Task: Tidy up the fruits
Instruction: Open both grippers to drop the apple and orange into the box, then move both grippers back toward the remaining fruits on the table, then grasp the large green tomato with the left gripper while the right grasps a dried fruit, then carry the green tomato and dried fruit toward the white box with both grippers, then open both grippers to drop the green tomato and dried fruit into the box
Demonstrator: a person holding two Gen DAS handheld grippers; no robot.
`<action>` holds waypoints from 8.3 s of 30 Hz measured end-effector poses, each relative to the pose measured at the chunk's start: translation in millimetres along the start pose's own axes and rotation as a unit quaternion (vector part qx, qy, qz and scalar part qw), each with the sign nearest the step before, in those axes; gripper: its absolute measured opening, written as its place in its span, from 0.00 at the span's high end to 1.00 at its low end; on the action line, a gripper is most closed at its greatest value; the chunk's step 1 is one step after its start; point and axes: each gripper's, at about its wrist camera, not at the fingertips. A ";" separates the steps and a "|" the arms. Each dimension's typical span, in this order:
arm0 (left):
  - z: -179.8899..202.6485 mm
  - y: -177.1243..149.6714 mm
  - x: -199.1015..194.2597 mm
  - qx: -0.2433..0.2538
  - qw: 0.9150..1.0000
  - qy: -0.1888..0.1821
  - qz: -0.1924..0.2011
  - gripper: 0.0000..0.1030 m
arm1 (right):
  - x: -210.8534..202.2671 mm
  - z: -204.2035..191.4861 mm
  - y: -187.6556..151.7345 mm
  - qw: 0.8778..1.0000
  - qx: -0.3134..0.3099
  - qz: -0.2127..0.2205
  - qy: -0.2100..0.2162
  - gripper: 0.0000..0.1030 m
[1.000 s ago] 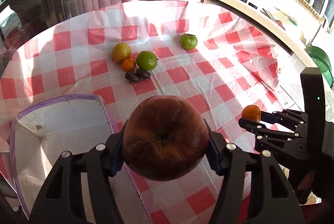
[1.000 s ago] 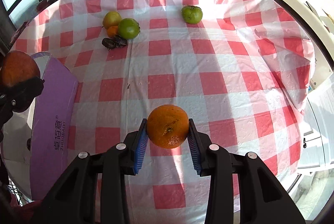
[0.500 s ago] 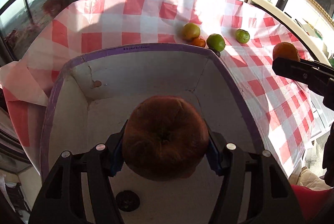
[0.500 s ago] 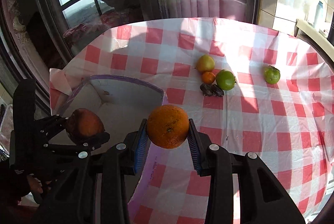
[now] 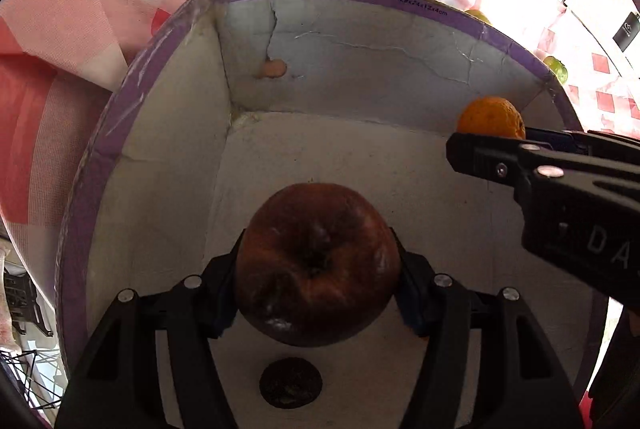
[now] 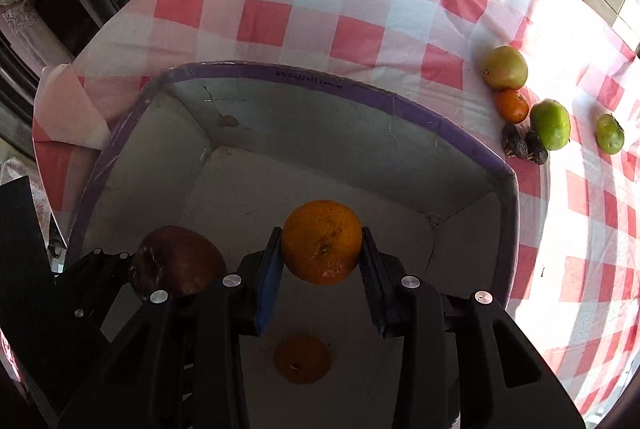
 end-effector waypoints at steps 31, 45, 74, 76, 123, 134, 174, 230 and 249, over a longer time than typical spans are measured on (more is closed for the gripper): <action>-13.1 6.8 37.3 0.006 0.999 -0.008 -0.042 0.37 | 51.3 -1.7 1.0 0.997 0.009 -0.061 -0.054 0.37; -26.6 -9.3 -19.9 -0.055 0.990 -0.112 0.070 0.16 | -17.4 0.5 -4.1 0.994 0.033 0.079 0.073 0.24; 112.7 18.2 -73.2 0.038 0.985 0.075 0.150 0.06 | 25.9 266.8 -1.9 0.922 0.360 0.108 0.097 0.25; 121.0 19.6 -76.4 0.037 0.984 0.088 0.153 0.06 | 40.3 268.5 14.8 0.919 0.366 0.105 0.103 0.30; 336.0 209.0 134.8 0.071 0.995 0.065 0.027 0.29 | 5.4 355.5 -105.2 0.984 0.143 0.104 -0.033 0.59; 340.0 185.5 158.0 0.072 0.997 0.024 -0.001 0.29 | 11.7 352.4 -108.5 0.985 0.130 0.104 -0.044 0.58; 322.8 29.4 51.3 0.135 0.987 -0.082 0.011 0.43 | -33.2 308.4 -171.2 0.975 0.174 0.104 -0.092 0.62; -1.5 -7.6 -58.8 0.018 0.996 -0.040 0.073 0.43 | -51.0 -56.0 -95.1 0.987 -0.140 0.028 0.072 0.62; 52.7 35.0 30.4 0.156 0.987 0.007 -0.036 0.43 | 8.5 -89.5 -118.7 0.954 -0.257 -0.153 0.016 0.62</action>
Point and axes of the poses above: each gripper's, at about its wrist camera, not at the fingertips, and x roughly the way its jaws point, z to its right, y to its top, and after that the axes turned 1 degree about -z, right-handed
